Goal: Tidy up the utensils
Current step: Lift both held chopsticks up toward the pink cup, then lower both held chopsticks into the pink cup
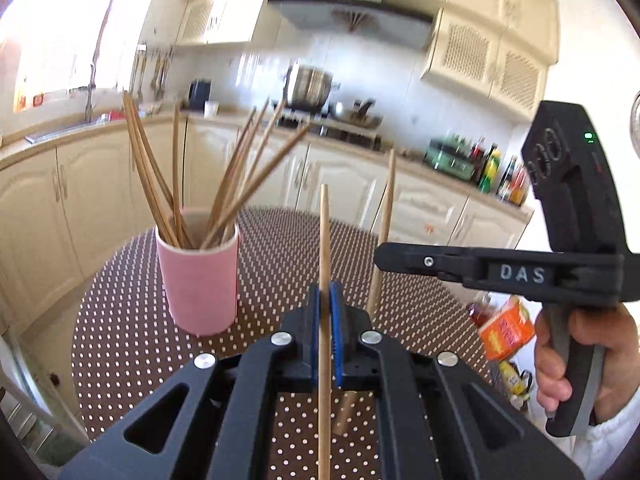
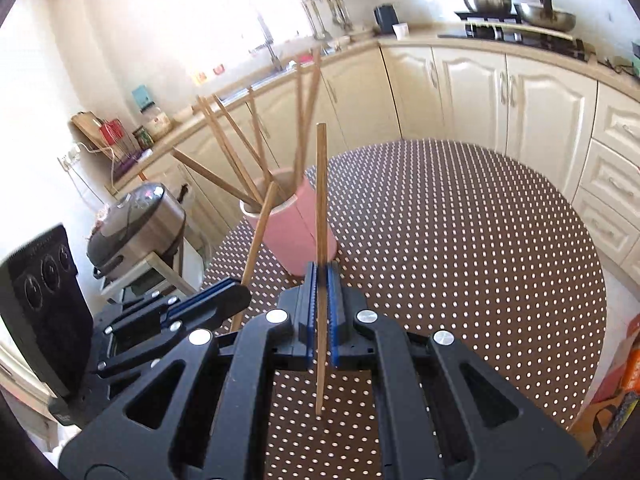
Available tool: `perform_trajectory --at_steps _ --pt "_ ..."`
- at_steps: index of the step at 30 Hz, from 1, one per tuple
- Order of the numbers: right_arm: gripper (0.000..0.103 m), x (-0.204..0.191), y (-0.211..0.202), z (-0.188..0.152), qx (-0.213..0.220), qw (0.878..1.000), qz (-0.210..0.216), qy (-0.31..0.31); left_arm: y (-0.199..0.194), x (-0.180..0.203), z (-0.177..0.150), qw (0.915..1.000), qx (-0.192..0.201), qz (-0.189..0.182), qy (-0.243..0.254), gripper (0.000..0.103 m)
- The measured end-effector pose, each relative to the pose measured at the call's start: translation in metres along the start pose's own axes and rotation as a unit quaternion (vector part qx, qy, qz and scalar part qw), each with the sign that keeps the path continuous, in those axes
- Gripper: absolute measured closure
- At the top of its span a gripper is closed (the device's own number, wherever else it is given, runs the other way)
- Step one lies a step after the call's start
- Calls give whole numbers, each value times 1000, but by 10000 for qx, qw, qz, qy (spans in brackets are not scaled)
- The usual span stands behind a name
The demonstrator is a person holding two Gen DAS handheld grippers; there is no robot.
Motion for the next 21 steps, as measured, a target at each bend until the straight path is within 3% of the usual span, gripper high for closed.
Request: perform_trajectory --at_steps 12,17,21 --pt "97 -27 -12 39 443 9987 72 -251 -55 -34 24 9897 1340 215 -462 97" --pt "98 -35 -6 53 521 9979 56 -370 -64 -29 28 9888 1442 -53 -371 97" --pt "97 -38 -1 61 583 9976 79 -362 -73 -26 36 9858 1666 12 -213 97"
Point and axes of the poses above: each gripper's, at about its wrist camera, not at the fingertips, and y roughly the way its jaws point, x to its right, z to its top, the point moved 9 cm from there along y, roughly the way its jaws point, and after that the axes turned 1 degree about y, right-handed, at the moved point
